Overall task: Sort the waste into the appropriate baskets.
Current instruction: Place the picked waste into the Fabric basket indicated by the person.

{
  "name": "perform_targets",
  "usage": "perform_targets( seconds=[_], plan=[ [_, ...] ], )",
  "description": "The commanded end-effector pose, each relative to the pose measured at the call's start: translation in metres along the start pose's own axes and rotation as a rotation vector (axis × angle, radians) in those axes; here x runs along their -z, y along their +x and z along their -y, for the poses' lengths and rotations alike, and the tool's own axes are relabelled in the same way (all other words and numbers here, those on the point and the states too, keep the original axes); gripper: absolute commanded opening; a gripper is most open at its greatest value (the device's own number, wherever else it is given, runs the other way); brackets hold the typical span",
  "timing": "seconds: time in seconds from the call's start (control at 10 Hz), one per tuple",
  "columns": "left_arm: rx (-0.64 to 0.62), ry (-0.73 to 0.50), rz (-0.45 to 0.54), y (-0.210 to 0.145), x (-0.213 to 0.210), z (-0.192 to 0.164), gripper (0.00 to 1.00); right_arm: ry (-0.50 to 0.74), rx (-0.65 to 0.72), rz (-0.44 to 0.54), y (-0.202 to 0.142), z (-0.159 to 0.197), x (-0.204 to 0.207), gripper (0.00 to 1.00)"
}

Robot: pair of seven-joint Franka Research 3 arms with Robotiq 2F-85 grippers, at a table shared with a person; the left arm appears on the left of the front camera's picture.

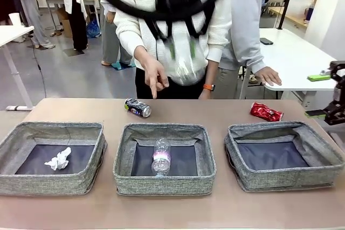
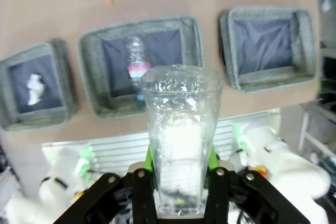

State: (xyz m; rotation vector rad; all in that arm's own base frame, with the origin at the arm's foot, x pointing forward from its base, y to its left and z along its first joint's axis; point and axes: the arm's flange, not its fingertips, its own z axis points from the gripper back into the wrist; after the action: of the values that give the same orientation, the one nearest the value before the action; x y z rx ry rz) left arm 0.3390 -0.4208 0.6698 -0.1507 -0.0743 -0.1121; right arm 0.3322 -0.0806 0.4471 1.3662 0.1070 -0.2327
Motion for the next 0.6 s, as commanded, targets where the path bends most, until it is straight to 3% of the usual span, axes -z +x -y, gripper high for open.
perform_targets(
  seconds=[0.0, 0.1, 0.3, 0.5],
  plan=[
    [-0.041, 0.032, 0.095, -0.049, 0.117, -0.024, 0.39, -0.004, 0.016, -0.01, -0.001, -0.003, -0.002, 1.0],
    [-0.006, 0.044, 0.053, -0.055, 0.151, -0.023, 0.39, -0.004, 0.016, -0.01, -0.001, -0.003, -0.002, 1.0],
    [-0.062, 0.145, 0.119, -0.053, 0.186, -0.026, 0.39, -0.004, 0.016, -0.01, -0.001, -0.003, -0.002, 1.0],
    [-0.049, 0.116, 0.126, -0.046, 0.205, -0.019, 0.39, -0.004, 0.016, -0.01, -0.001, -0.003, -0.002, 1.0]
  ],
)
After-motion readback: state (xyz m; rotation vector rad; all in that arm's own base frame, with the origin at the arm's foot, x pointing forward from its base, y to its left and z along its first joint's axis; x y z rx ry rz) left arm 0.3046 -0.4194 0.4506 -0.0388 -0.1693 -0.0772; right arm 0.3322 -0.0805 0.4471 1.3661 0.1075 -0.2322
